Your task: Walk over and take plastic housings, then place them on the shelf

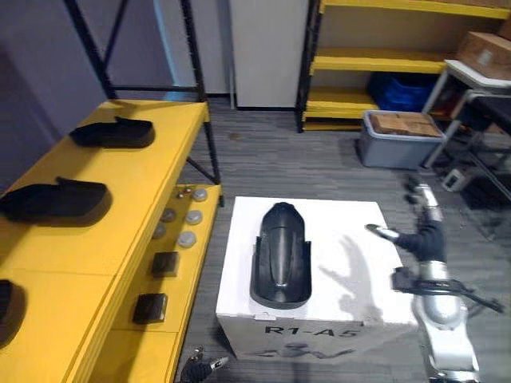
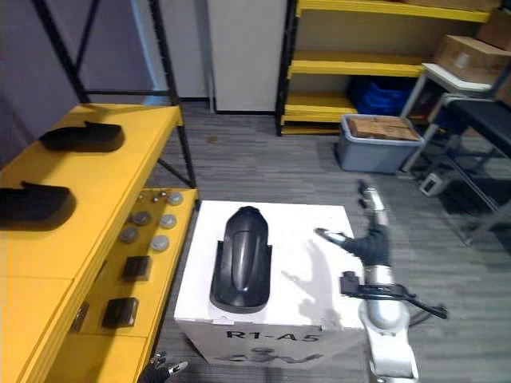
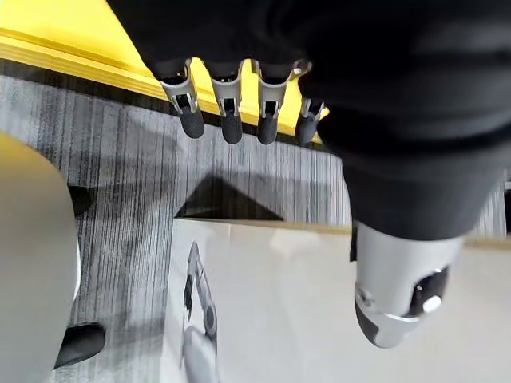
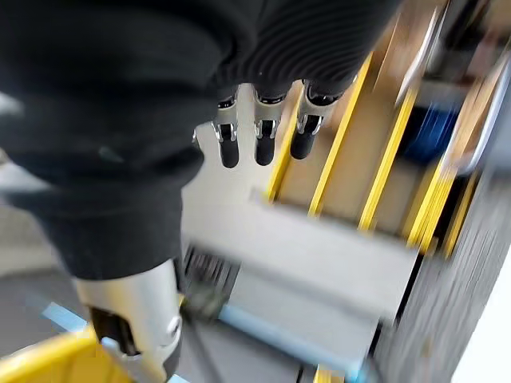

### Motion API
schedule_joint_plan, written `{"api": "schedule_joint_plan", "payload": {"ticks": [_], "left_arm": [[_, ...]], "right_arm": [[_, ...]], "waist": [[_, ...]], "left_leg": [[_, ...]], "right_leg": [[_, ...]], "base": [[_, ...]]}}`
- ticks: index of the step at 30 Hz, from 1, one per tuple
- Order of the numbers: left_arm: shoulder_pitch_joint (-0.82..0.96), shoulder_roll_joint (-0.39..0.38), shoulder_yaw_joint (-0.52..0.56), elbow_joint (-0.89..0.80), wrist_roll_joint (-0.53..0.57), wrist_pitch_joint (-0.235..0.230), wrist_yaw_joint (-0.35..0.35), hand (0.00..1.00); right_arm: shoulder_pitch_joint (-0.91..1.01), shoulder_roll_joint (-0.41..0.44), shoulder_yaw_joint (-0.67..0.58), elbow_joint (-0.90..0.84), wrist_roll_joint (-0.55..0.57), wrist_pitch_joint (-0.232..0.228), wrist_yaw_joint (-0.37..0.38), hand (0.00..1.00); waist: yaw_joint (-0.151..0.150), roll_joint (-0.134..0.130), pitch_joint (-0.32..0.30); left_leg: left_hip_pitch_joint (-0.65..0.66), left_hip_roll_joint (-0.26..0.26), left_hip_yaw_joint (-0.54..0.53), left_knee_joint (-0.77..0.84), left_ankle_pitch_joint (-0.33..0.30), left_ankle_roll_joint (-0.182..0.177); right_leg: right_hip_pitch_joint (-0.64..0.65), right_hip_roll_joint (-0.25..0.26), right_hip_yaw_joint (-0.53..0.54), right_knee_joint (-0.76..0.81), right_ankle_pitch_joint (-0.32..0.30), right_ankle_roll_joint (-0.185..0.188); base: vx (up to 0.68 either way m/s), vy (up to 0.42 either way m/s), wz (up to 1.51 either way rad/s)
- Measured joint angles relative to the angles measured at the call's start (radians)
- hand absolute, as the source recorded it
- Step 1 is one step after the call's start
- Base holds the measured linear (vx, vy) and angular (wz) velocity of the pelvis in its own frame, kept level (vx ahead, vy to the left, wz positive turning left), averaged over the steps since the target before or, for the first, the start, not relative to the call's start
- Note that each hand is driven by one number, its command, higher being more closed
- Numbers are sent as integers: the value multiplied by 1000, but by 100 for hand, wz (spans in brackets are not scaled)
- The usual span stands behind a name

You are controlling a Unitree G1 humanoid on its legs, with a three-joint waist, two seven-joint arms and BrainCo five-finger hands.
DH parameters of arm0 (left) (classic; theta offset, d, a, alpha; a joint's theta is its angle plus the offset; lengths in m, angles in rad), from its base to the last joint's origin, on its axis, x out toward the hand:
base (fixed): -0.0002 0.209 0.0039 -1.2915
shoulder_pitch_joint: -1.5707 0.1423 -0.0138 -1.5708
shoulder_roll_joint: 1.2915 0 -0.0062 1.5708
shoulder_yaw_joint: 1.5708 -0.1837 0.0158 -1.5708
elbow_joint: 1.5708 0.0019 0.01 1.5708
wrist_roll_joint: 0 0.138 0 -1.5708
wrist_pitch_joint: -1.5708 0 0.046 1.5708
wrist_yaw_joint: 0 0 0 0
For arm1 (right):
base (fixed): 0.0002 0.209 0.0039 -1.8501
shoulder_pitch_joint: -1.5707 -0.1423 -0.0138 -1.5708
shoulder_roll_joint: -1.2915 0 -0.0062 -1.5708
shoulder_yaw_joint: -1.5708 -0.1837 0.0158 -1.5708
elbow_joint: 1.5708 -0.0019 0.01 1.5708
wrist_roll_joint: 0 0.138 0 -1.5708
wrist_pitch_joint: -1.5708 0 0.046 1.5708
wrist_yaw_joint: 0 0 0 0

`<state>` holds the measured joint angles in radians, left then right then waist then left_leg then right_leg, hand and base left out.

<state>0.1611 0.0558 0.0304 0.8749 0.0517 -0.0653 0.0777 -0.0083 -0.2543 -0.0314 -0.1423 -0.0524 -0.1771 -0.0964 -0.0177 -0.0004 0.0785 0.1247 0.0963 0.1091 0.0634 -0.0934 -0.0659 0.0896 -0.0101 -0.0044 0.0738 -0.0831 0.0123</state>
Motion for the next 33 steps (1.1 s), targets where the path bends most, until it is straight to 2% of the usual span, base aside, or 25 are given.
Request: {"api": "schedule_joint_plan", "payload": {"ticks": [4,12,25,26,31,33], "left_arm": [[-11,-4,0,2,0,0,5,0],[-22,-6,-1,14,1,1,33,0],[-38,-6,-18,18,10,8,78,0],[-39,-7,-18,18,10,8,82,0],[-40,-7,-19,18,9,11,91,0],[-40,-7,-19,18,9,14,92,0]], "right_arm": [[-36,67,52,127,-71,17,-7,0],[-56,165,93,322,-239,96,-66,0],[-134,222,68,507,-408,179,-190,0],[-152,231,67,525,-412,187,-204,100],[-191,250,39,565,-472,212,-231,100],[-229,248,4,593,-493,237,-232,100]], "waist": [[10,10,19],[10,17,36],[25,19,47],[26,19,48],[30,19,48],[30,18,48]], "left_leg": [[0,-3,-20,-11,13,-1],[-14,-5,-30,-42,35,-2],[-34,-9,-57,-58,50,-1],[-34,-9,-57,-59,50,-1],[-33,-10,-56,-60,51,0],[-32,-11,-56,-62,51,1]], "right_leg": [[14,-1,-19,-17,8,-1],[16,2,-34,-62,41,-4],[14,0,-63,-100,58,-2],[14,0,-63,-100,58,-3],[14,-1,-63,-100,60,-2],[15,-1,-63,-101,62,-2]], "base": [[-48,-8,17],[-20,-1,3],[0,8,5],[-18,15,3],[0,0,0],[0,0,0]]}}
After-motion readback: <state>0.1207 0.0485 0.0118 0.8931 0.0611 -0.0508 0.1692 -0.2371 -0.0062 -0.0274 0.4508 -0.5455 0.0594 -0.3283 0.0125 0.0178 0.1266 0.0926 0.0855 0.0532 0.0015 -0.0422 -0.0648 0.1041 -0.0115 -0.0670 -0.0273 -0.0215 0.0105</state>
